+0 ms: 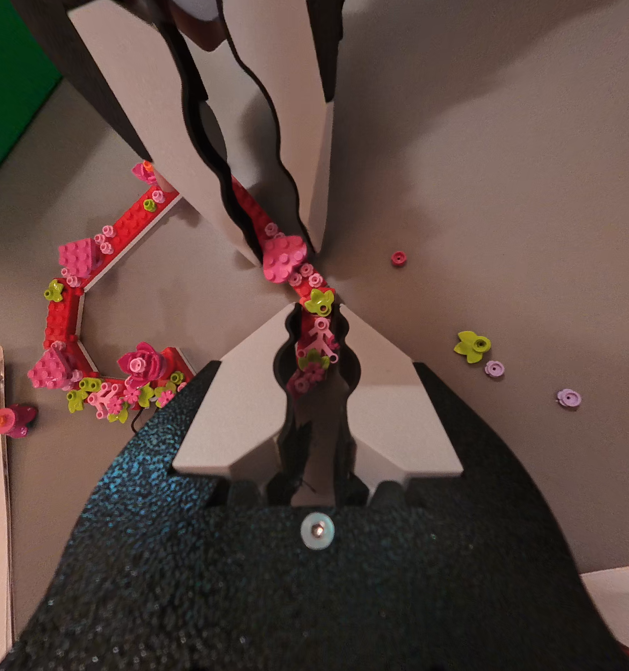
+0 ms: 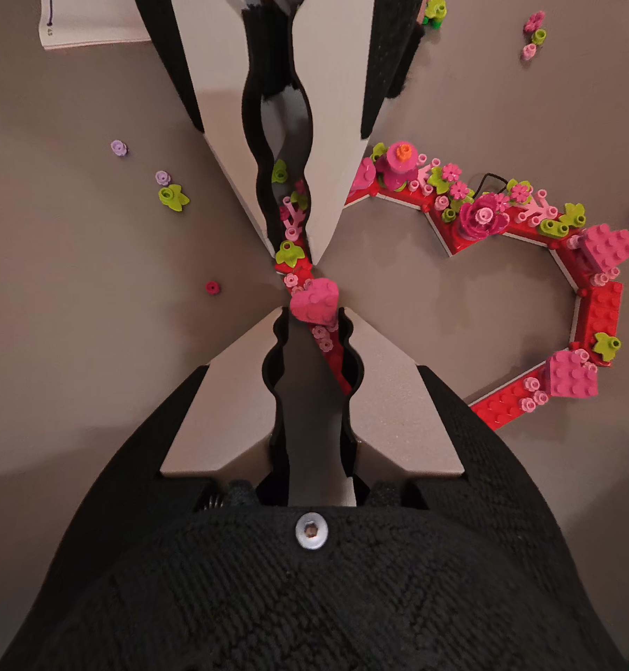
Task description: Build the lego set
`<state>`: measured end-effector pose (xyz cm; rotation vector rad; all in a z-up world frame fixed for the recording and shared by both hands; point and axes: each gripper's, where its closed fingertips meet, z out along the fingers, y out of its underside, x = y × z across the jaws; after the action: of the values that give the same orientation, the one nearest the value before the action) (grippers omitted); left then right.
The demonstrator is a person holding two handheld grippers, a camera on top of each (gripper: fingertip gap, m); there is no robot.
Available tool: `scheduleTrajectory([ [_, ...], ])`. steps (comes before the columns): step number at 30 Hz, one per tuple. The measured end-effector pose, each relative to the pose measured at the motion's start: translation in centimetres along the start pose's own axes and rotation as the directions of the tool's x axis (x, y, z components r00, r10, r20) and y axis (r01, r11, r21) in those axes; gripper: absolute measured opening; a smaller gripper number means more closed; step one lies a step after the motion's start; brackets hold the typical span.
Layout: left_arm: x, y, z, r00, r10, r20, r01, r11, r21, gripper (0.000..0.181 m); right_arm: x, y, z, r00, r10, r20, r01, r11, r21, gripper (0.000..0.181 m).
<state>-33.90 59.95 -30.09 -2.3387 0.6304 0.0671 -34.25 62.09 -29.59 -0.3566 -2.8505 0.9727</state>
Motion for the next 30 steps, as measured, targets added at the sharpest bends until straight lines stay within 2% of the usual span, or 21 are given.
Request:
scheduleTrajectory([
  [12, 0.0, 0.0, 0.1, 1.0, -0.002, -0.001, 0.002, 1.0, 0.0, 0.016, -0.3, -0.4, -0.6, 0.999, -0.016, -0.036, 0.016, 1.0, 0.021, 0.028],
  [16, 0.0, 0.0, 0.1, 1.0, -0.002, -0.001, 0.002, 1.0, 0.0, 0.016, 0.2, -1.1, -0.8, 0.999, 0.045, -0.026, -0.043, 0.998, 0.053, 0.029],
  [23, -0.1, 0.0, 0.1, 1.0, -0.002, 0.0, 0.002, 1.0, 0.002, 0.016, 0.9, -0.9, -0.1, 0.988, 0.149, 0.031, -0.149, 0.989, -0.01, 0.034],
  [30, 0.2, 0.2, -0.1, 1.0, 0.015, -0.012, -0.015, 1.0, -0.001, 0.016, 3.0, -1.6, -0.2, 0.976, 0.21, -0.057, -0.211, 0.977, -0.026, 0.033],
])
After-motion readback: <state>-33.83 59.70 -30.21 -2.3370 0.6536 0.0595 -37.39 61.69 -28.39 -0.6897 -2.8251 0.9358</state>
